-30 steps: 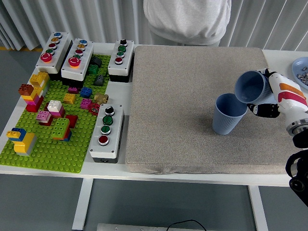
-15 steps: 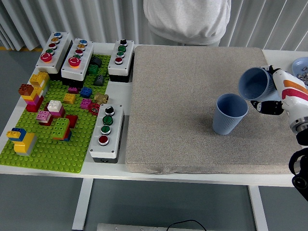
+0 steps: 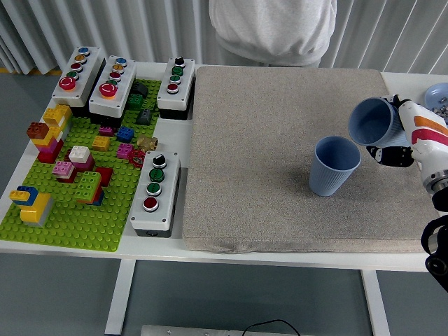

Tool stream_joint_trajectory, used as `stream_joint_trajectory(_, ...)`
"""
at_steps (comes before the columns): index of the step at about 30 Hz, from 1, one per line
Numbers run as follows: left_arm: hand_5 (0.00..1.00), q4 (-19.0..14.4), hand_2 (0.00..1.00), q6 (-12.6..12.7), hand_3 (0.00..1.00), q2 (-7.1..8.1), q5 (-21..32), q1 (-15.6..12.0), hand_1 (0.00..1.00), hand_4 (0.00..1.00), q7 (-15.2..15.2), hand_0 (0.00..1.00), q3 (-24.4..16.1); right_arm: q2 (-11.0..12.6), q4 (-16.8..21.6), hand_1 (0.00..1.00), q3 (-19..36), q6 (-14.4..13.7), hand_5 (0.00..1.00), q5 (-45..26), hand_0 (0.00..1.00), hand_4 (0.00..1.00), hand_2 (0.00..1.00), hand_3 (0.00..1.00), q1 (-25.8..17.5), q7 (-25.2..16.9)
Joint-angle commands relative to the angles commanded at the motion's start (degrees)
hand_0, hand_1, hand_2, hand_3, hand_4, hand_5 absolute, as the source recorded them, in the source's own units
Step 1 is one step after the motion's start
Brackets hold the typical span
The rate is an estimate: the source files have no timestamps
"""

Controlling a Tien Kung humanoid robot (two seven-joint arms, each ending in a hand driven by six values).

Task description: Pick cup pour cup place

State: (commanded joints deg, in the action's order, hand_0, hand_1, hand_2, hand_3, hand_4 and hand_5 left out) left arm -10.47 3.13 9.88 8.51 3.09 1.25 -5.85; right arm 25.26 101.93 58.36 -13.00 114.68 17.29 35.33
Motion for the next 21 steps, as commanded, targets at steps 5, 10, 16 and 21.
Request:
stream_joint_trajectory(5, 0.914, 0.0, 0.803, 0.0, 0.672, 0.01, 0.0, -0.2, 0.735, 0.521, 0.0, 0.737, 0.0, 0.1, 0.0, 0.681, -0.2, 0.1, 0.169, 0.5, 0.797, 0.754, 0.581, 0.687, 0.0, 0.3)
stream_joint_trajectory(10, 0.915, 0.0, 0.803, 0.0, 0.673, 0.01, 0.1, -0.2, 0.735, 0.522, 0.0, 0.737, 0.0, 0.3, 0.0, 0.681, -0.4, 0.1, 0.166, 0.9, 0.797, 0.754, 0.582, 0.687, 0.1, 0.5)
stream_joint_trajectory(16, 0.914, 0.0, 0.803, 0.0, 0.672, 0.01, 0.0, -0.2, 0.735, 0.521, 0.0, 0.737, -0.1, 0.6, 0.0, 0.681, -0.3, 0.1, 0.165, 1.2, 0.797, 0.752, 0.58, 0.685, 0.3, 0.8)
stream_joint_trajectory(21, 0.914, 0.0, 0.803, 0.0, 0.672, 0.0, -0.2, -0.2, 0.735, 0.521, 0.1, 0.737, -0.2, 0.7, 0.0, 0.681, -0.5, 0.2, 0.165, 1.4, 0.797, 0.752, 0.58, 0.685, 0.4, 0.9)
